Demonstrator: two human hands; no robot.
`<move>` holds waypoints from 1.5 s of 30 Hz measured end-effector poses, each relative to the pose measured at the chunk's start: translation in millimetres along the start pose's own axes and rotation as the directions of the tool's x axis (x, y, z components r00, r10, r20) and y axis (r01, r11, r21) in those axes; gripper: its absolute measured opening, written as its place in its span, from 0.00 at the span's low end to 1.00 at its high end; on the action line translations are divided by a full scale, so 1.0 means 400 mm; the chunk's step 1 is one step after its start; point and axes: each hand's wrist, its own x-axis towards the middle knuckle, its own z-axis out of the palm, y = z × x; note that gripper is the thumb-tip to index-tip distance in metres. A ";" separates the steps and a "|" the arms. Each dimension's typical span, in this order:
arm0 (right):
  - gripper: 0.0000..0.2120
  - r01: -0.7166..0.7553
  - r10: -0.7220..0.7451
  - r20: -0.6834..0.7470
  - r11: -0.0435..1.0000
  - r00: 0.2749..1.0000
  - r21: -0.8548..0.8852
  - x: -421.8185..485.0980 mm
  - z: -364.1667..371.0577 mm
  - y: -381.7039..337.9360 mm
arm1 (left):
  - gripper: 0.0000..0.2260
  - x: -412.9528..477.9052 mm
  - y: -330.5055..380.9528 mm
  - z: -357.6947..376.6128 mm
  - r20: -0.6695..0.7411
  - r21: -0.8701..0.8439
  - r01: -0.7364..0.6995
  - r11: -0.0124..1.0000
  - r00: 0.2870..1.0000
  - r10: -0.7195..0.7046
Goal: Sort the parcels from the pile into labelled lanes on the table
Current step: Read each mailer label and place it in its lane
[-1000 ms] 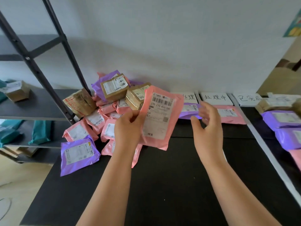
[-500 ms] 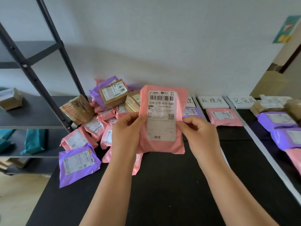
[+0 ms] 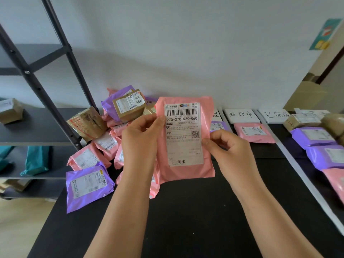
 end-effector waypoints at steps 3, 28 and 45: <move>0.03 -0.006 0.006 -0.030 1.000 1.000 0.019 -0.003 -0.001 -0.001 | 0.03 -0.007 0.010 -0.005 0.031 -0.010 -0.003 1.000 1.000 0.004; 0.09 -0.003 0.058 -0.251 0.977 0.966 0.214 -0.002 -0.016 -0.074 | 0.06 -0.066 0.037 -0.032 0.209 -0.030 0.120 0.992 0.972 -0.111; 0.11 -0.052 0.146 -0.345 0.962 0.927 0.268 0.003 -0.050 -0.069 | 0.06 -0.079 0.024 -0.039 0.373 0.194 0.037 0.980 0.921 -0.108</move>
